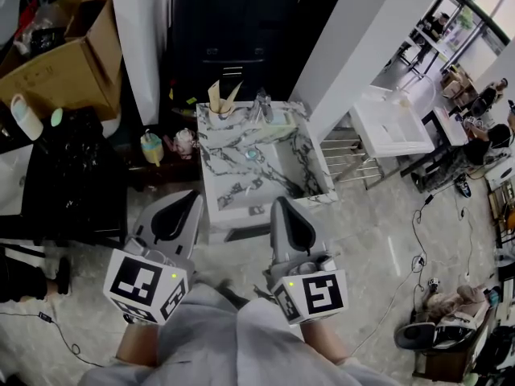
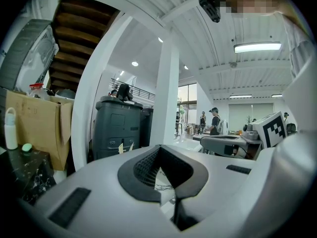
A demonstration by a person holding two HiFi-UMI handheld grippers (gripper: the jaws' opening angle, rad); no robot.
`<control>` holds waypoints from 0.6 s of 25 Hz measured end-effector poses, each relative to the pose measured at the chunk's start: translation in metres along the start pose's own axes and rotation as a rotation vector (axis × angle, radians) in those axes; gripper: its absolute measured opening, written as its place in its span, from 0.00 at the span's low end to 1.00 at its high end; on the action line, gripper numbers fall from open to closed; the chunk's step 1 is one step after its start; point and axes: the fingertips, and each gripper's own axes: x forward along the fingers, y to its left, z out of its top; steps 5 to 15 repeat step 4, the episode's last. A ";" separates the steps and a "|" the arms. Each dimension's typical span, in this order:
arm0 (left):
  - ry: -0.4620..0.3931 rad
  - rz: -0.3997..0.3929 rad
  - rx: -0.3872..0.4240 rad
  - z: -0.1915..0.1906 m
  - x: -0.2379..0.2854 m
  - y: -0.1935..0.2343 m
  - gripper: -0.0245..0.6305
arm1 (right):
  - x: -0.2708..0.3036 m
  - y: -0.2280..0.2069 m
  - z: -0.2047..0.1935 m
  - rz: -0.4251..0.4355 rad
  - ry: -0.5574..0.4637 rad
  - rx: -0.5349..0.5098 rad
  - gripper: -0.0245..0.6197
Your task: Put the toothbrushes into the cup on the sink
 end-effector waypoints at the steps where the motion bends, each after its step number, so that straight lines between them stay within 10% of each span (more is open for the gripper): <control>1: -0.001 0.000 0.000 0.000 0.000 0.000 0.04 | 0.000 0.000 0.000 0.000 0.002 0.000 0.03; 15: -0.003 0.000 -0.001 0.001 0.000 0.001 0.04 | 0.001 0.001 -0.001 0.003 0.008 0.000 0.04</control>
